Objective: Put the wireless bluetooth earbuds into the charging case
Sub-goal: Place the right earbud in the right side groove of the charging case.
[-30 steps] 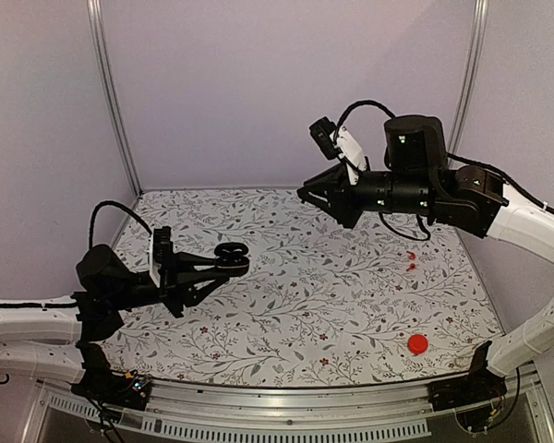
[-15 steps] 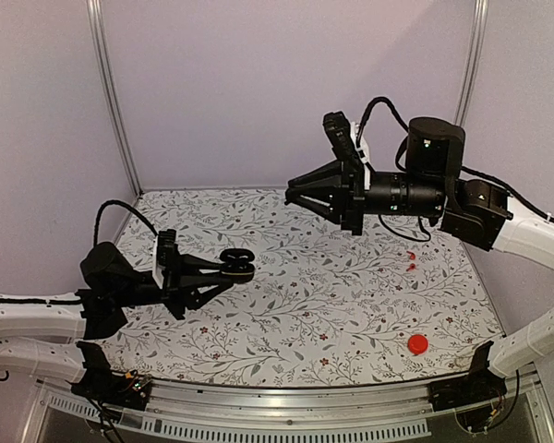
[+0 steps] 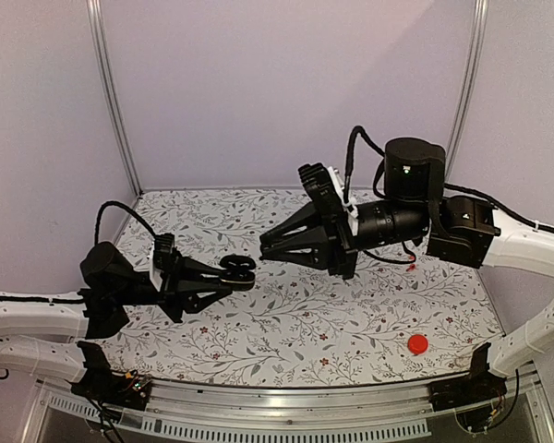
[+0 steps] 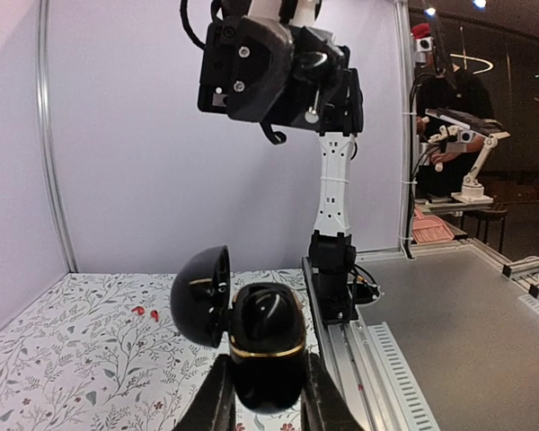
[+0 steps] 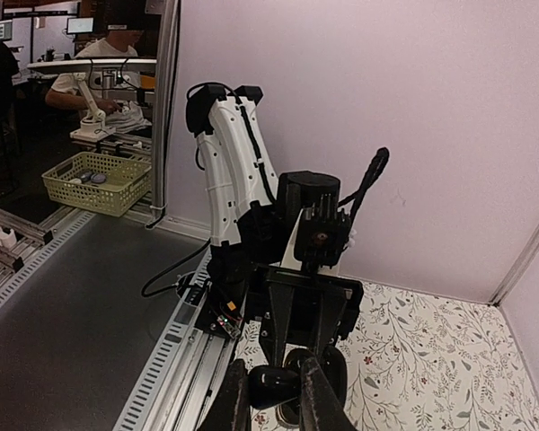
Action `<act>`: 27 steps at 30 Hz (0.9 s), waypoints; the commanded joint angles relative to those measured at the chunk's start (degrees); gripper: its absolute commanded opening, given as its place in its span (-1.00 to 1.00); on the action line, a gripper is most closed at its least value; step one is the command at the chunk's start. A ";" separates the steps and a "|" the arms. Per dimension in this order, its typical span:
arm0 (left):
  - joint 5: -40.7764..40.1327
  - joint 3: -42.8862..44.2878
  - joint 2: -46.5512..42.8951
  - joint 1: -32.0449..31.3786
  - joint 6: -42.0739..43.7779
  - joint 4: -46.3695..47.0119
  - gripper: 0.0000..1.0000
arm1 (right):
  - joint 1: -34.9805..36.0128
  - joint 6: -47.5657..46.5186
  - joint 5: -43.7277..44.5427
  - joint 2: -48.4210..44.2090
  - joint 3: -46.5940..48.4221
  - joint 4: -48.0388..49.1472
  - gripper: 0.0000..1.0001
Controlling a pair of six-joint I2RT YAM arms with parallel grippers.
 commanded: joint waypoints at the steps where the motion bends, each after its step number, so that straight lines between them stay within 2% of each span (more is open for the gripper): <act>1: 1.69 1.58 -0.40 -0.06 -0.08 2.19 -0.74 | 2.01 -4.85 0.66 1.81 2.13 -5.18 -0.80; 27: 0.59 2.64 0.03 -1.52 3.06 -2.34 -0.74 | 4.20 -8.01 10.30 8.02 7.12 -13.69 -0.84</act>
